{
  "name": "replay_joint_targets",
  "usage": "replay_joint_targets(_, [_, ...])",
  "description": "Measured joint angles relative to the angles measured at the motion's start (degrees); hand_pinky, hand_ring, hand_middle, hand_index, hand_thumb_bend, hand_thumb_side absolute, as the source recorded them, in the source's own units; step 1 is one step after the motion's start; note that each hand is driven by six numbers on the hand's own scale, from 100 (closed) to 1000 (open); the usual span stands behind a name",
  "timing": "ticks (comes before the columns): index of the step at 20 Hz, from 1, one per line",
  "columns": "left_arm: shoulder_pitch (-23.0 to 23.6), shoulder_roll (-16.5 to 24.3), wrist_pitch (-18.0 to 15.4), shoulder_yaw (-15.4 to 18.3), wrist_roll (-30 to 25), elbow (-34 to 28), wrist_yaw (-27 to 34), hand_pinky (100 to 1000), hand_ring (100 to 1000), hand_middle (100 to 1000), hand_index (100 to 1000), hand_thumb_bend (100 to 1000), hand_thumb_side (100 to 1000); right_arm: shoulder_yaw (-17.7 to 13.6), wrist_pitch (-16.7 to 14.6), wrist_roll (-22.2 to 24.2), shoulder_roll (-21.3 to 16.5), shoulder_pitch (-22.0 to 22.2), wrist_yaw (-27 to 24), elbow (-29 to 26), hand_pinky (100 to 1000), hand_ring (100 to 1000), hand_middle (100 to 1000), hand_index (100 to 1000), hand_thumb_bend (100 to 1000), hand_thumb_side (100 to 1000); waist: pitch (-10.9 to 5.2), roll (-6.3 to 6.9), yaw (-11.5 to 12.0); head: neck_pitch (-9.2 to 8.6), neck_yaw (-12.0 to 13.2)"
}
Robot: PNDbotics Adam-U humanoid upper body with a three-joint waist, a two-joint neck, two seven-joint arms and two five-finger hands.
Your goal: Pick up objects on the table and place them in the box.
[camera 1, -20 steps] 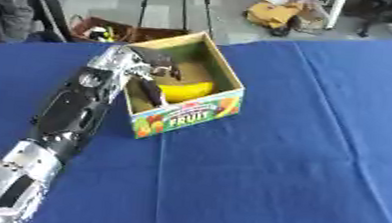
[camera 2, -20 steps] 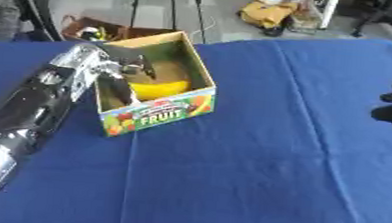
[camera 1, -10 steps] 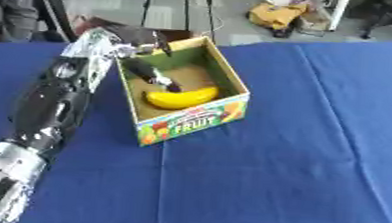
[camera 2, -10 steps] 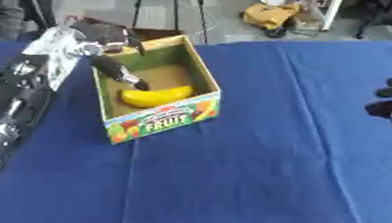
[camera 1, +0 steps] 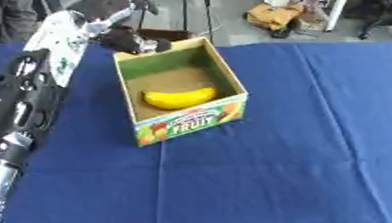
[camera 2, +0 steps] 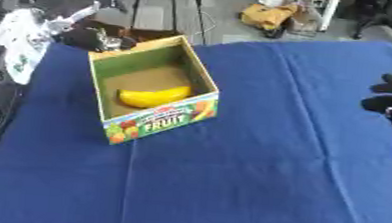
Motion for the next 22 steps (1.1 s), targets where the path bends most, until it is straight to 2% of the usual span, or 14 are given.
replay_joint_targets(1, [0.71,0.64,-0.17,0.69,0.91,-1.03,0.92,806,798,754,789,465,984,-0.79,-0.45,-0.57,-0.8,-0.96,0.42,-0.6,773,782,764,758,100,817,-1.3,-0.43,1.36,0.97,-0.2])
replay_joint_targets(3, [0.88,2.92,-1.08,2.99,2.71,-3.8,2.7,823,811,773,805,514,1000,-2.84,-1.77,-1.92,-2.98,-3.84,1.53,-2.81,798,819,796,779,100,835,-3.61,-1.11,4.37,2.32,-0.8])
replay_joint_targets(5, [-0.4,4.11,-2.5,5.73,4.51,-6.62,4.52,866,842,820,842,519,1000,-5.02,-3.36,-3.52,-5.58,-6.73,2.68,-5.51,833,865,837,813,100,919,-4.07,-1.05,6.88,3.02,-1.65])
replay_joint_targets(6, [-1.42,4.34,-3.29,6.93,5.39,-7.97,5.43,888,858,840,854,507,1000,-5.93,-4.19,-4.35,-6.6,-8.15,3.06,-6.83,849,887,861,834,100,974,-4.13,-0.88,7.38,3.11,-2.0])
replay_joint_targets(7, [-2.49,4.37,-4.1,7.64,6.28,-9.39,6.26,893,866,848,859,496,1000,-6.86,-5.04,-5.2,-7.58,-9.47,3.3,-8.19,856,897,872,844,100,1000,-4.49,-0.83,7.54,3.26,-2.24])
replay_joint_targets(10, [-6.4,4.35,-6.68,7.97,8.93,-13.9,8.95,931,894,869,874,450,1000,-9.41,-7.66,-7.81,-10.21,-13.7,3.6,-12.58,882,934,916,884,100,1000,-5.9,-0.94,8.06,3.51,-2.55])
replay_joint_targets(11, [-7.37,4.35,-7.54,7.82,9.81,-15.34,9.78,936,894,865,871,404,1000,-9.98,-8.52,-8.68,-10.8,-15.14,3.85,-13.94,886,939,925,892,100,1000,-6.02,-1.03,8.08,3.51,-2.55])
replay_joint_targets(14, [-9.78,4.34,-10.01,6.04,12.35,-19.45,12.34,938,875,832,857,390,1000,-11.11,-11.04,-11.2,-12.42,-19.1,5.02,-16.24,893,948,937,900,100,1000,-6.35,-1.23,8.36,3.52,-2.53])
replay_joint_targets(18, [-9.74,4.51,-13.42,3.82,15.77,-25.17,15.75,943,877,843,863,379,1000,-10.46,-14.47,-14.62,-13.63,-24.68,8.0,-17.07,902,966,973,916,100,1000,-6.42,-1.23,8.29,3.52,-2.44])
replay_joint_targets(22, [-7.67,6.43,-16.95,3.17,19.31,-30.96,19.29,941,857,845,863,351,1000,-8.16,-18.0,-18.16,-14.45,-30.45,11.45,-17.21,908,971,981,927,100,1000,-6.07,-1.26,7.69,3.52,-2.04])
